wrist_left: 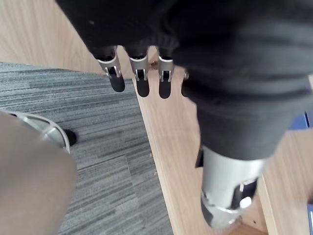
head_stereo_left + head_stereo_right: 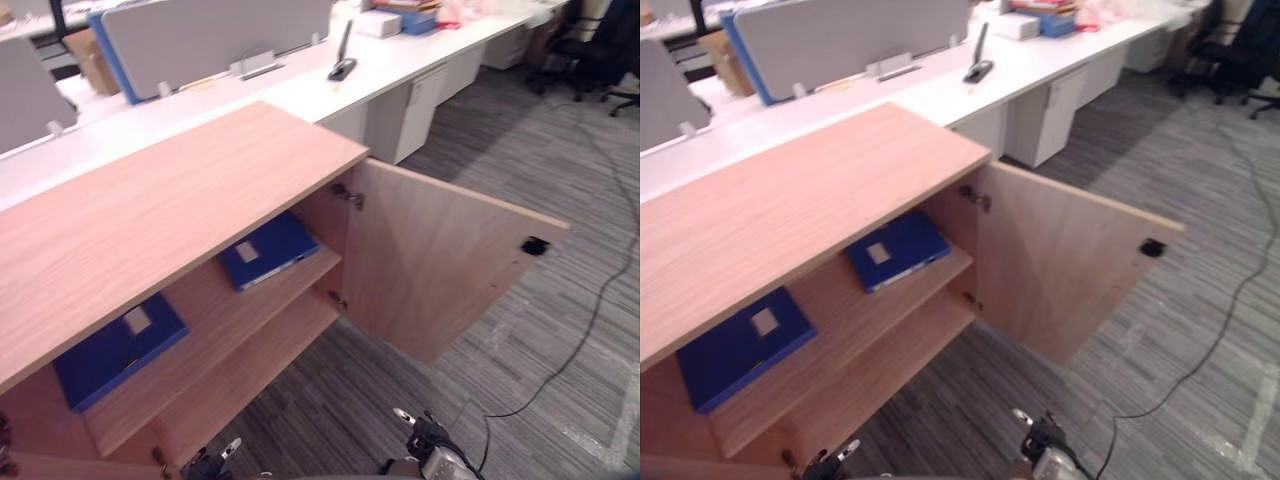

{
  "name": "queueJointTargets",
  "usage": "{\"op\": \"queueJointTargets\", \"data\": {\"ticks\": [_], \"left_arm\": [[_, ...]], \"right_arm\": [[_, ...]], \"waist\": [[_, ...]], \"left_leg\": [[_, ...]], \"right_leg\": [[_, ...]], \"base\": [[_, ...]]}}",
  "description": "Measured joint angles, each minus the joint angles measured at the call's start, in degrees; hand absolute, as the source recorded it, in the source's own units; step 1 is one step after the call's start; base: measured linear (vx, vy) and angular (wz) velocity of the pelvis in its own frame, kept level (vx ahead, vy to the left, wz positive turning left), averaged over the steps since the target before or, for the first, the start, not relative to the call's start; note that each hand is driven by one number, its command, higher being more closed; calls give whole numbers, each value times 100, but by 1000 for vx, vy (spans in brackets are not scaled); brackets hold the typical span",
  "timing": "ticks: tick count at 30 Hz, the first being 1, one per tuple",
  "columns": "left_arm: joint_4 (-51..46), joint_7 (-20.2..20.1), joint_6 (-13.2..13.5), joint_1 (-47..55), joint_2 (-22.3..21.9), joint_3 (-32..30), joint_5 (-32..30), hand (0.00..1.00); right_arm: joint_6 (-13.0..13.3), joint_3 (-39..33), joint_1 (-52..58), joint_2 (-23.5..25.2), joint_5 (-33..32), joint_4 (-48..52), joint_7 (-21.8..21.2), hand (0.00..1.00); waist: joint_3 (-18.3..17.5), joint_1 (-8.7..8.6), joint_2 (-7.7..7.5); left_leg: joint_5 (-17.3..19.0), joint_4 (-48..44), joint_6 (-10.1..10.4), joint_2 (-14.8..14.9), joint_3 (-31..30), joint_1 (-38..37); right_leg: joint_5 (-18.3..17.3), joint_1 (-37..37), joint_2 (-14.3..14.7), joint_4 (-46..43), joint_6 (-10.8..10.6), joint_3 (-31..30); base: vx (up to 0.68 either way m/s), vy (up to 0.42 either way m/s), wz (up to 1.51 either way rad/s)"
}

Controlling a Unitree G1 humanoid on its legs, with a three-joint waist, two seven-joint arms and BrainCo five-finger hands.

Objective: Walk over to the cabinet, pick up the folder, carry it to the office cabinet, place the folder inside the office cabinet, then close the office cabinet door

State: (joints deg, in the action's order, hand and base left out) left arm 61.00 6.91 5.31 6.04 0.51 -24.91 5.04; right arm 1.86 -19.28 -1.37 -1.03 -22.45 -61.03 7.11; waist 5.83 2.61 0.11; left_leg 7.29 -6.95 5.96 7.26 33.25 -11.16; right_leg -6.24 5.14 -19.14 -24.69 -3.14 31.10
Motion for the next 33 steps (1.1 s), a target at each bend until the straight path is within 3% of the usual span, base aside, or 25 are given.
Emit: {"op": "queueJointTargets", "data": {"ticks": [1,2,4,7,13,23,28,33], "left_arm": [[167,9,-9,-23,-40,117,0,0],[208,9,-16,3,-34,226,-5,0],[202,11,-17,8,43,328,0,0],[205,6,-43,-21,162,507,3,0],[195,-2,-50,-30,268,869,20,0],[142,-130,-45,202,448,1239,126,0],[91,-171,-39,251,475,1338,125,0],[-127,-192,-17,262,454,1535,124,0]], "right_arm": [[17,-258,-79,-170,-101,-98,40,0],[15,-455,-127,-326,-123,-191,96,0],[16,-682,-109,-438,-133,-228,190,0],[15,-878,-128,-662,-123,-213,257,0],[-15,-875,-606,-1071,-38,-35,269,0],[-1,-633,-2340,-2412,339,-21,261,0],[11,-335,-3170,-2659,335,-326,219,0],[8,-115,-4099,-2939,405,-786,185,0]], "waist": [[-61,20,205],[-76,-6,282],[-115,-6,213],[-161,-38,93],[-172,-100,104],[-72,-128,112],[65,-36,124],[281,9,234]], "left_leg": [[-16,251,-19,-7,-281,17],[-51,442,-63,-6,-570,-4],[-84,477,-66,111,-682,-7],[-118,483,-70,206,-664,-28],[-165,501,5,152,-614,-85],[-212,667,-65,-59,-831,-75],[-272,670,-134,-135,-899,103],[-377,677,-196,-207,-1158,220]], "right_leg": [[166,-122,380,607,28,-57],[363,-219,735,1102,96,-176],[468,-251,1076,1445,167,-325],[550,-253,1300,1627,244,-481],[666,-239,1308,1643,279,-615],[697,-189,1161,1601,238,-615],[725,-19,1072,1545,227,-592],[766,-21,948,1549,222,-425]], "base": [[-67,-188,-98],[-108,-113,-97],[-101,-104,-71],[-34,-91,-38],[17,26,-11],[-3,53,4],[-40,31,6],[-38,15,21]]}}
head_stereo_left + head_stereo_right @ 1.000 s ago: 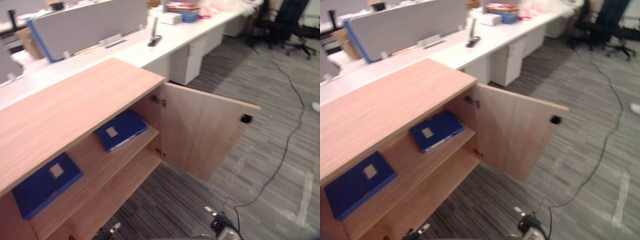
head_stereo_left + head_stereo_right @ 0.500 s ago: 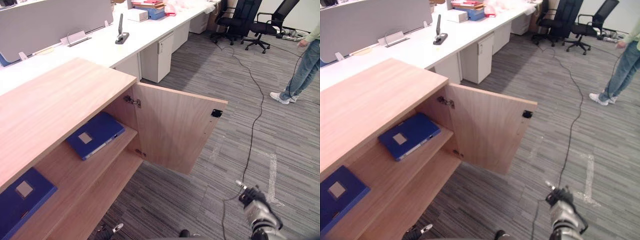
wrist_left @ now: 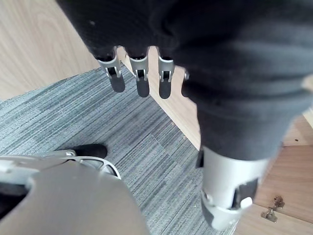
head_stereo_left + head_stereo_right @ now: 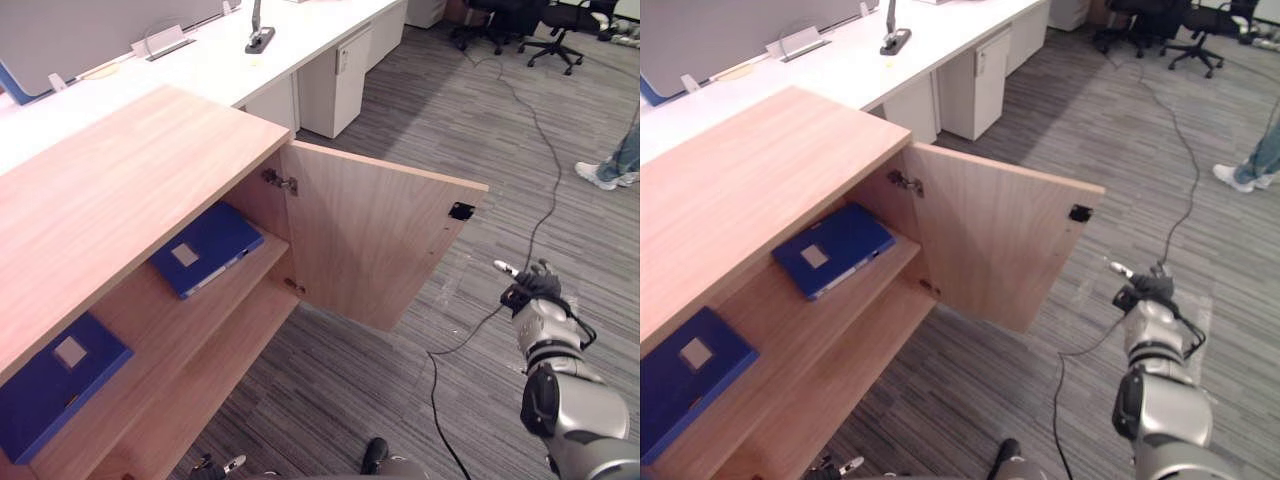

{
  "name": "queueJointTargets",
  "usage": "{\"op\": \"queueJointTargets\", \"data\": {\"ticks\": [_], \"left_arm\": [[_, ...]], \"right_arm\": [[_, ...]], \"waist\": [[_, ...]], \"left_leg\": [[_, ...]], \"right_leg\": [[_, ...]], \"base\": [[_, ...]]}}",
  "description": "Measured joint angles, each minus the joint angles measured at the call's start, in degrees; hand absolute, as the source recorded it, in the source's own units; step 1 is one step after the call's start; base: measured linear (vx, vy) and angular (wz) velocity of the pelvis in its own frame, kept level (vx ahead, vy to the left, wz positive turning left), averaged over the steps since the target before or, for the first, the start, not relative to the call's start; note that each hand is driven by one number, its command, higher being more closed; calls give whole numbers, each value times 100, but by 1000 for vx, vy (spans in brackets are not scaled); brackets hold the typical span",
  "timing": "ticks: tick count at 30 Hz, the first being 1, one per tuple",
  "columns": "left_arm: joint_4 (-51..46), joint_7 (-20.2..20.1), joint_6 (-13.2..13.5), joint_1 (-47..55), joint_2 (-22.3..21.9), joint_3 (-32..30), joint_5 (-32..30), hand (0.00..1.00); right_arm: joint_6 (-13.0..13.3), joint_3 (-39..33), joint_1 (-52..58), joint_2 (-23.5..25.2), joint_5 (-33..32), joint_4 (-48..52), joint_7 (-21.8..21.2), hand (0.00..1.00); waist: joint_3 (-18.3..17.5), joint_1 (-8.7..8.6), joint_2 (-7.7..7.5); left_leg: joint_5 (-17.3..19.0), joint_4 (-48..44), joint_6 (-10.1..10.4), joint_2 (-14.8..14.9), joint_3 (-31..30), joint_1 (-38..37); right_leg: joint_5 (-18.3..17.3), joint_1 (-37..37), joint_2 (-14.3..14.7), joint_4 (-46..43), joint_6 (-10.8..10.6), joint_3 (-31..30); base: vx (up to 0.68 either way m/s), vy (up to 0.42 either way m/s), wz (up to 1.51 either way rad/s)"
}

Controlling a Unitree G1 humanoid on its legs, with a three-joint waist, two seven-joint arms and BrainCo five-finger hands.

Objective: Walk over to the cabinet, pick up the folder, carry it to the office cabinet, place the folder inside the office cabinet, then close the office cabinet door

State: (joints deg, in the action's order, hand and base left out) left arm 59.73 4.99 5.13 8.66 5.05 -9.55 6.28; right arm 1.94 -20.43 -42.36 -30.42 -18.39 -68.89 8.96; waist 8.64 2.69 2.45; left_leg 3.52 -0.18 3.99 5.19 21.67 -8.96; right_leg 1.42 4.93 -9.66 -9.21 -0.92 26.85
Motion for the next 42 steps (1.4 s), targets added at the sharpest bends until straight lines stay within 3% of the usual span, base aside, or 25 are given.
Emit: {"op": "queueJointTargets", "data": {"ticks": [9,17,22,31,36,42], "left_arm": [[-250,-23,40,7,-6,203,0,0],[-344,-45,98,16,60,418,-22,0],[-343,-45,104,14,74,440,-81,0],[-339,-39,196,41,111,533,-202,0],[-320,-34,207,60,120,529,-204,0],[-268,-43,212,50,134,523,-304,0]], "right_arm": [[-66,202,-786,-15,532,-293,-210,0],[-70,430,-1327,-34,700,-456,-197,0],[-69,715,-1418,-122,866,-455,-198,0],[-66,1863,-1705,-351,1060,-385,-167,0],[-60,2643,-1660,-369,1052,221,-187,0],[227,3254,-1226,-349,828,1122,-448,0]], "waist": [[219,196,51],[378,310,54],[445,290,59],[466,228,64],[585,39,80],[580,8,89]], "left_leg": [[-19,-6,-4,-82,-321,92],[-44,-12,-43,-108,-406,107],[-46,-14,-47,-108,-537,143],[-42,-25,-45,-65,-580,202],[2,-129,-26,-8,-578,260],[84,-246,43,182,-555,270]], "right_leg": [[463,-331,34,684,-4,231],[606,-430,63,899,16,266],[610,-432,71,922,16,306],[715,-440,178,1138,54,277],[811,-488,277,1339,79,245],[810,-491,469,1420,136,127]], "base": [[-46,14,13],[-30,-5,2],[-1,-12,3],[-15,-20,-4],[-42,-39,-6],[-15,-44,-15]]}}
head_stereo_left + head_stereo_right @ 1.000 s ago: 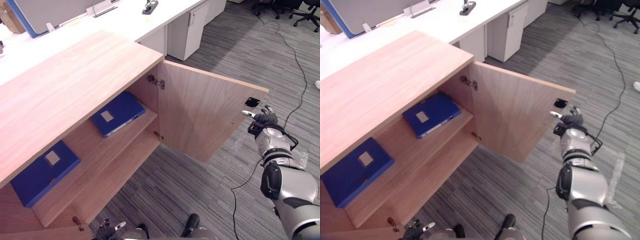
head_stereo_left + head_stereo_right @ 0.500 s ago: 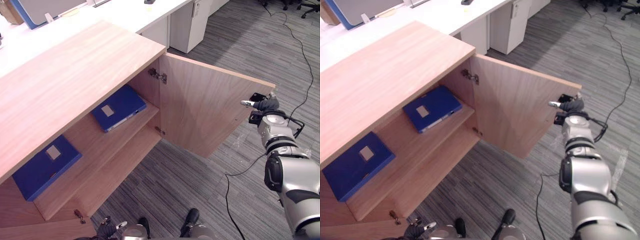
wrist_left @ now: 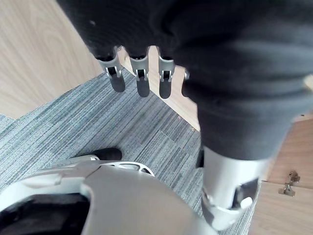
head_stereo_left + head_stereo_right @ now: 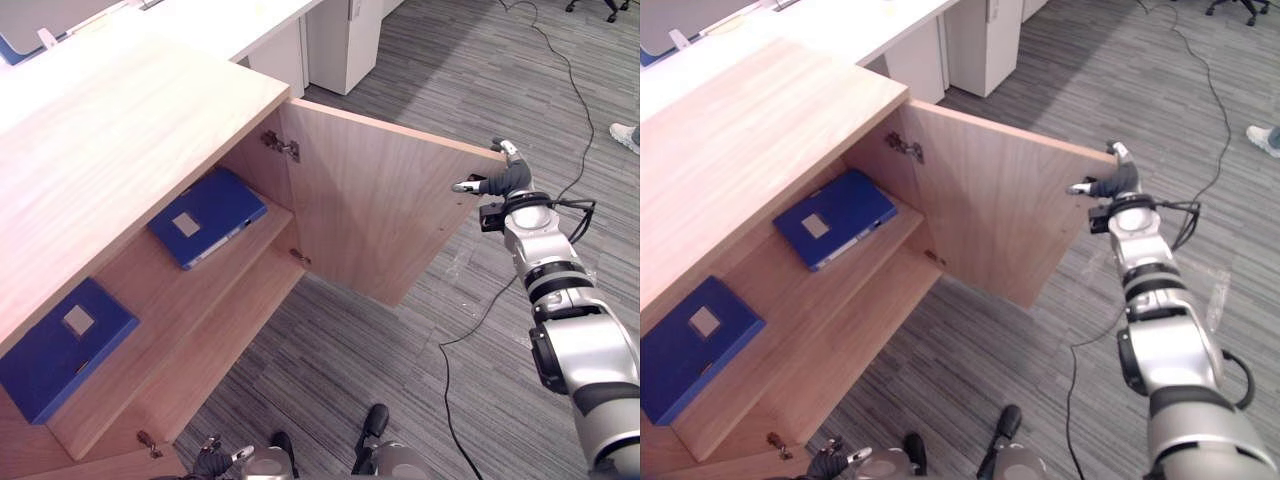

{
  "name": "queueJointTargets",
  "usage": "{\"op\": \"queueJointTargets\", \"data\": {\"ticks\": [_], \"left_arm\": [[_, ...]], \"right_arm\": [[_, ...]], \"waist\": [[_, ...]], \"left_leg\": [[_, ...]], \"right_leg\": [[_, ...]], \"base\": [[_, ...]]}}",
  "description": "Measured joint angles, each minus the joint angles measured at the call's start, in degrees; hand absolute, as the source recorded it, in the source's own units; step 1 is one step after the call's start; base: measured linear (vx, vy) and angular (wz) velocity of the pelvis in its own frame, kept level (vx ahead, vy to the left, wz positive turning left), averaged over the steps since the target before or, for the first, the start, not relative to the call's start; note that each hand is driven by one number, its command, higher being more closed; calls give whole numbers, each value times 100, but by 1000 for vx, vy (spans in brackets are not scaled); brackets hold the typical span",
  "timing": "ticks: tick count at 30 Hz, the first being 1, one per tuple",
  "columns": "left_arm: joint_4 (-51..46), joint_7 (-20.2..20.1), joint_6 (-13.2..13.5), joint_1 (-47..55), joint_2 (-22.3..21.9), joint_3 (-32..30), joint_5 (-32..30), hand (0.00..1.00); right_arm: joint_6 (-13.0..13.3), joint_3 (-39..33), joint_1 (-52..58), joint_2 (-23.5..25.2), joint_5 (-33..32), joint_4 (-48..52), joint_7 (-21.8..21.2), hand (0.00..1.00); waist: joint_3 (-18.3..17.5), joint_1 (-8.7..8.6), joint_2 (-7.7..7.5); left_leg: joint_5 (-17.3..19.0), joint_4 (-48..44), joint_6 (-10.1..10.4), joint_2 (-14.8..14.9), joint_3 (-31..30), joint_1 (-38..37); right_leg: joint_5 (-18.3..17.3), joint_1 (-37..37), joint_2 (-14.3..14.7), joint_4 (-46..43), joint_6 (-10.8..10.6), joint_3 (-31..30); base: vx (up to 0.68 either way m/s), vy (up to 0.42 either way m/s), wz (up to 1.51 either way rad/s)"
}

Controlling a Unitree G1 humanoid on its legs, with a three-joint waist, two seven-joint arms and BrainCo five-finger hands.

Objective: Walk over to the cabinet, pick up the folder, carry it to the office cabinet, place the folder inside the office cabinet, then close the office cabinet door

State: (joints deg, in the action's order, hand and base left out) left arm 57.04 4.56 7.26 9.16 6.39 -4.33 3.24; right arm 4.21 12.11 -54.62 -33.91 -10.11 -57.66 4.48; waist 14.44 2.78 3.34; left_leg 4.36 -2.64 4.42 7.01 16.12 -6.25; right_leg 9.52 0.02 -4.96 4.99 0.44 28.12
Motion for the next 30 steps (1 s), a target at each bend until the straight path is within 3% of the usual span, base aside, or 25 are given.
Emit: {"op": "queueJointTargets", "data": {"ticks": [4,7,11,16,21,24,26,29,30], "left_arm": [[139,4,5,-12,1,-12,-25,0],[274,1,-1,-8,17,-24,-123,0],[424,-16,-16,7,40,-54,-157,0],[434,-94,-21,19,37,-154,-245,0],[435,-178,-34,51,27,-187,-270,0],[418,-205,-31,-13,-16,-268,-268,0],[417,-247,-31,-17,-19,-276,-269,0],[423,-275,-48,75,-16,-339,-268,0],[423,-283,-58,101,-8,-355,-269,0]], "right_arm": [[89,807,527,-208,-7,994,-33,0],[354,1286,1137,-312,-294,1866,-450,0],[568,1758,1641,-288,-679,2314,-1053,0],[556,2272,1958,-269,-723,2567,-1565,0],[464,2615,2475,312,-1753,2954,-2116,0],[-274,3414,3005,450,-2553,2867,-2550,0],[-1059,4232,3844,567,-3275,2803,-2950,0],[-1477,4433,4643,896,-3918,2753,-3195,0],[-1494,4430,4672,926,-4009,2752,-3202,0]], "waist": [[-14,-100,1],[-193,-222,-3],[-553,-290,-19],[-807,-276,-61],[-947,-252,-109],[-964,-79,-135],[-964,30,-136],[-961,-4,-140],[-956,-23,-148]], "left_leg": [[38,-9,65,101,63,-75],[85,-56,153,220,173,-87],[47,-52,237,334,192,-92],[18,-46,272,388,190,-85],[18,-37,273,414,166,-73],[10,51,262,409,106,-54],[0,68,249,408,-26,39],[-134,178,254,403,-62,82],[-139,194,257,394,-62,77]], "right_leg": [[-25,0,117,4,29,-106],[-67,25,244,9,83,-183],[-127,45,361,11,123,-190],[-157,54,419,41,127,-190],[-173,74,463,42,146,-199],[-183,100,470,42,159,-180],[-218,139,469,41,209,-100],[-224,222,479,11,187,-76],[-222,224,474,10,185,-75]], "base": [[-14,-15,-20],[-15,-24,-20],[-8,-48,-7],[-70,-27,0],[-38,-18,-1],[18,-12,11],[79,3,22],[114,27,4],[141,60,-1]]}}
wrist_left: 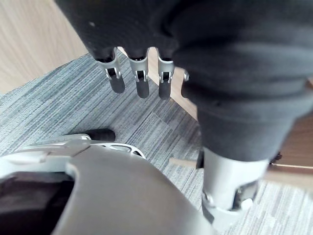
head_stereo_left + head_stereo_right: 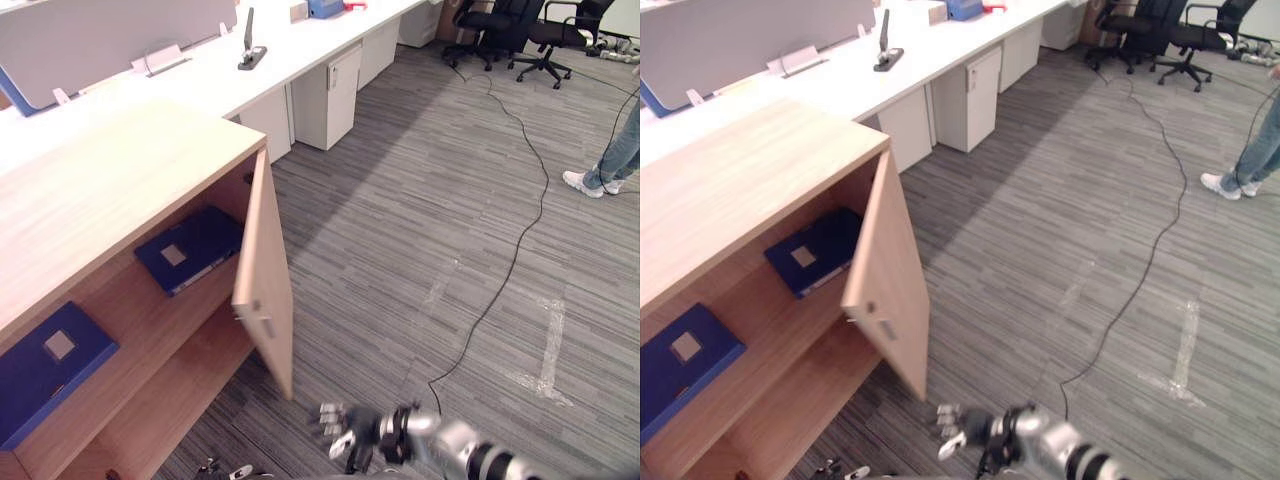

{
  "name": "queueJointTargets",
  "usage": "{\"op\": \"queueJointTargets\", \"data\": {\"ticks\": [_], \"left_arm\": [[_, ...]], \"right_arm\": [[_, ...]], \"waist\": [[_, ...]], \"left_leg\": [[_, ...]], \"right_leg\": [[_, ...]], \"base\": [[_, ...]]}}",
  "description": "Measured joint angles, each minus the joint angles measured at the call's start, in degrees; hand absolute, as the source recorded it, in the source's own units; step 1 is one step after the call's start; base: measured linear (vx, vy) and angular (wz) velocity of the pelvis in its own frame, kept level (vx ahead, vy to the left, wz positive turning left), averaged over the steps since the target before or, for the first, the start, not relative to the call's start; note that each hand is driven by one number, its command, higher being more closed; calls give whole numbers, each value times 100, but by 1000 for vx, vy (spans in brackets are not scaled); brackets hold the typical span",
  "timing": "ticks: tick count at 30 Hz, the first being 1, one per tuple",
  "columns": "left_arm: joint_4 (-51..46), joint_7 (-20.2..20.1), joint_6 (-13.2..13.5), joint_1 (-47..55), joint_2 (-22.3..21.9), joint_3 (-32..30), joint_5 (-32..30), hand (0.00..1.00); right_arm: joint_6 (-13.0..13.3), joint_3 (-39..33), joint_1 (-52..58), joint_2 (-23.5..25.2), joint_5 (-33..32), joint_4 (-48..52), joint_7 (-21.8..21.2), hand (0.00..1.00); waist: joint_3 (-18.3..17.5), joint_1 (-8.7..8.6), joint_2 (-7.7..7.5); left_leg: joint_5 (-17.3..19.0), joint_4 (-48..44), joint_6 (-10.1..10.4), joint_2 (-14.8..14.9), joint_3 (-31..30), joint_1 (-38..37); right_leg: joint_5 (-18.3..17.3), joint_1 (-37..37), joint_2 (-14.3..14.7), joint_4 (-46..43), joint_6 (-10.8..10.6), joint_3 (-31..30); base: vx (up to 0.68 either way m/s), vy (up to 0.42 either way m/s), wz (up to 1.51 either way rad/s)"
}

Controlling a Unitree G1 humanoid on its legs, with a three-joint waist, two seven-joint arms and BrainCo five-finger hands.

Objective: Walk over to the cabinet, pick up the folder, carry it to the office cabinet, place the folder inside the office cabinet, then close the office cabinet door

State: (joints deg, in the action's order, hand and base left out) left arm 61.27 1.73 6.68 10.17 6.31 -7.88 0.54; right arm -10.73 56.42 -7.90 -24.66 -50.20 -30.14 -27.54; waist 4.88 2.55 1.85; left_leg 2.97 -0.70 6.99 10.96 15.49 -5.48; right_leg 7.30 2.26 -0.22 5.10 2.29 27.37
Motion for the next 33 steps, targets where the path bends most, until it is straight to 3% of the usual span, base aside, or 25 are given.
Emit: {"op": "queueJointTargets", "data": {"ticks": [5,12,15,16,17,18,20,22,23,24,25,26,27,29,30,31,32,33], "left_arm": [[-5,-85,-14,3,67,6,-3,0],[-22,-88,-11,-14,52,23,5,0],[-44,-44,-3,-5,-23,82,24,0],[-34,-7,-2,-1,-61,125,23,0],[-38,14,6,0,-47,229,24,0],[-39,27,9,-4,-35,275,25,0],[13,101,-39,-94,43,397,84,0],[13,155,-65,-151,86,460,163,0],[3,205,-70,-236,130,427,178,0],[8,231,-74,-268,123,380,177,0],[18,271,-121,-268,56,236,186,0],[12,301,-162,-259,-45,34,244,0],[2,313,-177,-249,-108,-156,371,0],[-18,324,-178,-230,-157,-349,678,0],[-96,322,-180,-211,-185,-487,835,0],[-123,322,-179,-212,-191,-555,930,0],[-118,322,-177,-239,-199,-724,1081,0],[-115,321,-178,-240,-195,-785,1128,0]], "right_arm": [[146,-274,14,149,-273,-81,7,0],[374,-636,-243,1248,-262,-1210,256,0],[656,-1459,-230,1632,-227,-2010,586,0],[847,-1856,-159,1662,13,-2324,844,0],[958,-2323,-119,1707,267,-2712,1045,0],[1010,-2592,-119,1751,361,-2946,1142,0],[1220,-3784,-73,2031,687,-3790,1613,0],[1269,-4672,-20,2153,584,-4274,1860,0],[1301,-5603,24,2259,367,-4667,2086,0],[1323,-5985,-5,2274,275,-4763,2166,0],[1350,-6499,-14,2294,68,-4825,2328,0],[1456,-7163,53,2299,-124,-4795,2543,0],[1499,-7556,165,2275,-231,-4677,2720,0],[1497,-7925,427,2278,-88,-4464,2878,0],[1491,-8010,563,2286,1,-4349,2941,0],[1486,-8042,614,2289,63,-4302,2962,0],[1479,-8328,731,2339,235,-4217,2993,0],[1462,-8482,791,2364,314,-4200,2998,0]], "waist": [[-70,31,-112],[-91,156,-141],[-84,199,-10],[-93,189,95],[-74,190,149],[-58,178,152],[-55,158,95],[-60,151,8],[-7,182,-142],[17,218,-161],[38,249,-102],[43,271,-23],[48,281,2],[40,334,-91],[87,365,-157],[120,346,-194],[169,273,-287],[190,232,-323]], "left_leg": [[-60,62,65,-89,-65,-63],[-82,91,0,-225,-504,-70],[-43,14,-272,-376,-1315,57],[-47,-43,-403,-475,-1799,132],[-75,-185,-465,-646,-2380,274],[-85,-246,-479,-701,-2613,334],[-120,-494,-438,-1049,-3738,743],[-231,-634,-391,-1375,-4392,976],[-346,-683,-219,-1705,-4978,1137],[-359,-701,-182,-1775,-5108,1190],[-301,-758,-235,-1718,-5145,1310],[-290,-822,-260,-1536,-4868,1403],[-387,-875,-106,-1397,-4719,1431],[-475,-782,95,-1386,-4933,1438],[-573,-671,68,-1376,-4920,1495],[-626,-648,-77,-1343,-4681,1558],[-746,-757,-499,-1149,-3686,1764],[-700,-996,-569,-1037,-3068,1928]], "right_leg": [[38,-95,-95,-1,16,77],[-9,-344,-290,-7,-75,547],[-422,-422,-771,-855,-338,1167],[-694,-290,-1147,-1784,-291,1034],[-835,-35,-1498,-2755,-131,439],[-998,140,-1584,-3082,-221,-5],[-1563,199,-1329,-3038,-547,-1828],[-1652,3,-1349,-2612,-741,-2187],[-1723,-261,-1403,-2107,-852,-2104],[-1864,-373,-1471,-2040,-1090,-1931],[-1906,-455,-1452,-1991,-1158,-1667],[-1970,-616,-1369,-2008,-1079,-1288],[-2078,-844,-1281,-2045,-1047,-934],[-2232,-1006,-1223,-2058,-1021,-529],[-2294,-1085,-1210,-2097,-1010,-315],[-2304,-1138,-1222,-2103,-1009,-153],[-2318,-1193,-1289,-2074,-994,233],[-2323,-1256,-1324,-2077,-987,408]], "base": [[107,93,12],[40,76,37],[2,140,141],[4,233,211],[3,218,222],[-10,144,213],[8,-9,265],[47,-104,256],[40,-138,208],[43,-197,202],[39,-205,129],[43,-266,150],[32,-233,133],[7,-223,111],[26,-180,99],[36,-162,114],[19,-111,109],[44,-91,130]]}}
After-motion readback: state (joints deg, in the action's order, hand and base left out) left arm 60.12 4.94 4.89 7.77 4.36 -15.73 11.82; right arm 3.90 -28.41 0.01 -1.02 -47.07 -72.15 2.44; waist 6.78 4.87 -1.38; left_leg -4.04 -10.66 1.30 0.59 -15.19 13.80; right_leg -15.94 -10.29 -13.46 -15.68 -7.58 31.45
